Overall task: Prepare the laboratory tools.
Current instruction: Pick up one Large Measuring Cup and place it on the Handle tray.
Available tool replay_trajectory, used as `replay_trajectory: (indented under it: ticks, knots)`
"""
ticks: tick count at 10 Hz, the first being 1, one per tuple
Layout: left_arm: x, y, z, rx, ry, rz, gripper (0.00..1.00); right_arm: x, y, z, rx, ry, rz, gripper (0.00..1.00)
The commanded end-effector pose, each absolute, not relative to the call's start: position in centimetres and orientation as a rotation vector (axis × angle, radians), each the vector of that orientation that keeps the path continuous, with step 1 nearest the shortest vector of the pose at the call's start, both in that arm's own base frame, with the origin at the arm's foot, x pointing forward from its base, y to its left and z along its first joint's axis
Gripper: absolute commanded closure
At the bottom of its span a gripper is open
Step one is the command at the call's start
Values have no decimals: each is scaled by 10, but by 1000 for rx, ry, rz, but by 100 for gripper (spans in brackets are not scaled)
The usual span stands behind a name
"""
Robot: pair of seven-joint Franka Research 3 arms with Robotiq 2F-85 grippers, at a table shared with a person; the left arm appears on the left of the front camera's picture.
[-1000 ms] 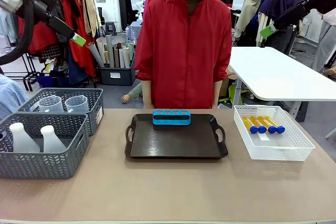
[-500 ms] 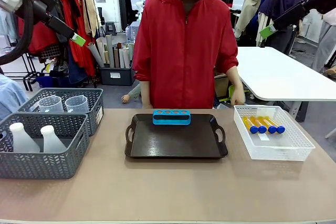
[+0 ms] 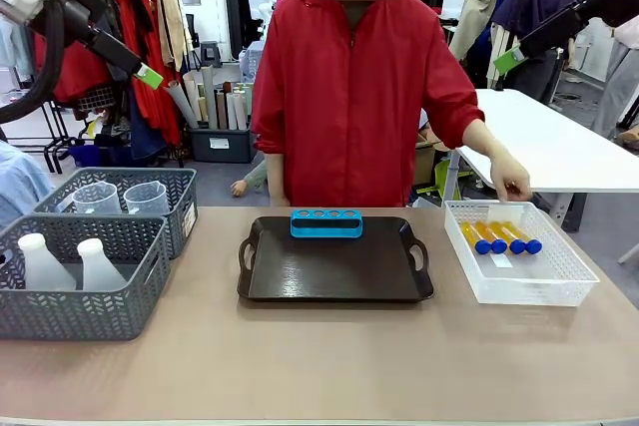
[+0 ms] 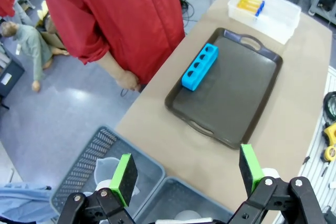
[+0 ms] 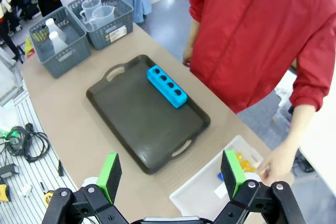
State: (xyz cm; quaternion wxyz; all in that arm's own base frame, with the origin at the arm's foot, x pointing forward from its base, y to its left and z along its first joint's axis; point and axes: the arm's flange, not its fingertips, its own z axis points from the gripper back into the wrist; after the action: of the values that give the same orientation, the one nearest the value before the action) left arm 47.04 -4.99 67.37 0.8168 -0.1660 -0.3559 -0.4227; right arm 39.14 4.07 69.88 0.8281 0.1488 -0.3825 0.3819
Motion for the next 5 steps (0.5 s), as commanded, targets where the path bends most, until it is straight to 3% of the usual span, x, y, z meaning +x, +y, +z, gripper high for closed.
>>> replay_trajectory:
  ticks: [1,5]
  knots:
    - [469,-45,691,-281,-658,-924,0,391,40,700,324,-815,817,0]
    - [488,-34,685,-82,-405,-806,0,391,40,700,324,-815,817,0]
